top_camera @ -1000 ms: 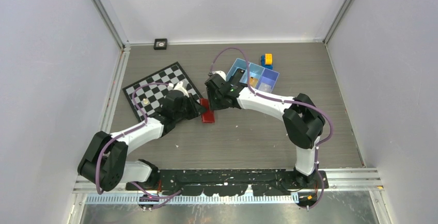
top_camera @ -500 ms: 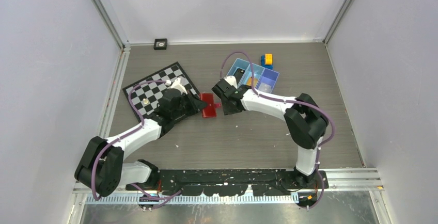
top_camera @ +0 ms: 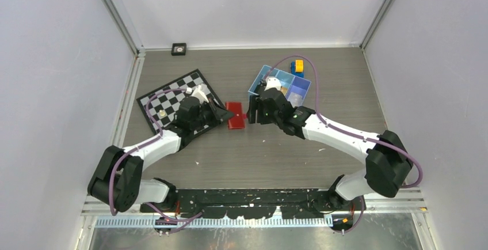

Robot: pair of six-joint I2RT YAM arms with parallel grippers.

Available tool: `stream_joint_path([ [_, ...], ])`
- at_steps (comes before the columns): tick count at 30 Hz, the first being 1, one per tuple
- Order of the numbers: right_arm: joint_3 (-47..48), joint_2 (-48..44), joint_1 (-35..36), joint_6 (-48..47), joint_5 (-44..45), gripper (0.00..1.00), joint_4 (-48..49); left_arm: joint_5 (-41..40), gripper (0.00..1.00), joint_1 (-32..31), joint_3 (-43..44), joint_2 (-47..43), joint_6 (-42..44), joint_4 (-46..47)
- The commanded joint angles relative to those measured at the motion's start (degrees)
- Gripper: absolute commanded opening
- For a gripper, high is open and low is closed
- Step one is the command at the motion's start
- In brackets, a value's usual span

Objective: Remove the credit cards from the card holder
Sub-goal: Open the card holder.

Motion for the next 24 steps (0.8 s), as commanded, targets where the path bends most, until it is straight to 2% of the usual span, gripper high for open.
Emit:
stream_joint_path([
  [1,0.74,2.40,-0.14,0.71,-2.97,0.67,4.36,5.53,0.00,0.82,1.50,1.68,-2.72,8.18],
  [15,3.52,7.39,-1.03,1.82,0.18,0.50,1.27,9.31,0.00,1.96,1.26,4.09,-5.26,12.14],
  [24,2.80,6.89,-2.01,1.61,0.83,0.47,1.84,10.51,0.00,2.05,1.13,5.33,-5.96,13.53],
])
